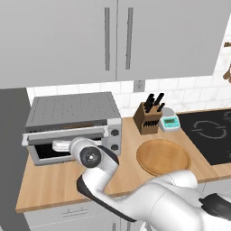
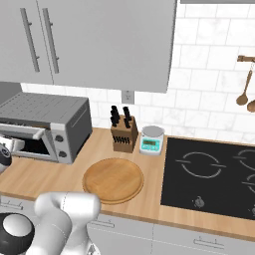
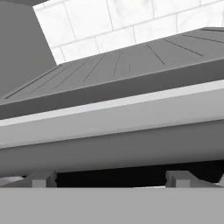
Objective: Pick up the kebab skewer and baguette bread, and place them inside the toaster oven. Close the toaster oven door and start by setting the timer.
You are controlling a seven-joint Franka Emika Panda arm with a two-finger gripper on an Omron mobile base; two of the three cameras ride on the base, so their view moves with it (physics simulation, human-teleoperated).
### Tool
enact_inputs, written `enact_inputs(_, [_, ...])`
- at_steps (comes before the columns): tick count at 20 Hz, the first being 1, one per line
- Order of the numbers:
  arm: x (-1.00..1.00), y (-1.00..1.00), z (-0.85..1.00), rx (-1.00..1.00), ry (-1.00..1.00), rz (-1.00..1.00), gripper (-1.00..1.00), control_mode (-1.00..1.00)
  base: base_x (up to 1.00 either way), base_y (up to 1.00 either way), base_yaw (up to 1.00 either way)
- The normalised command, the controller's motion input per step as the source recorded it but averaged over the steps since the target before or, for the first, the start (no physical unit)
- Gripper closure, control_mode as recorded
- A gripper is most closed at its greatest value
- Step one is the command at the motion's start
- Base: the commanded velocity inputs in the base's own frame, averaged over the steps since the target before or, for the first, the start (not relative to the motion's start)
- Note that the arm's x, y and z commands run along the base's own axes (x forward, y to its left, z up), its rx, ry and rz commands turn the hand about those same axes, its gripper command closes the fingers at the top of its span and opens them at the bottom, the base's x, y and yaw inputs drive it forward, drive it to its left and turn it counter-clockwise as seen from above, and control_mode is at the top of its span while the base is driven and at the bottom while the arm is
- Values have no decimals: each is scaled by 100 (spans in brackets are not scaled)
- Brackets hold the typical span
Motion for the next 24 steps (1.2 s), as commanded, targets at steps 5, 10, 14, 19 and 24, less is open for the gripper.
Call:
enact_inputs(5, [26,-13,0,0,3,0,-100,-100,0,0,0])
enact_inputs(10, [23,-13,0,0,2,0,-100,-100,0,0,0])
enact_inputs(14, [20,-11,0,0,3,0,-100,-100,0,0,0])
enact_inputs(19, [21,-13,0,0,4,0,-100,-100,0,0,0])
enact_inputs(24, [23,-12,0,0,4,0,-100,-100,0,0,0])
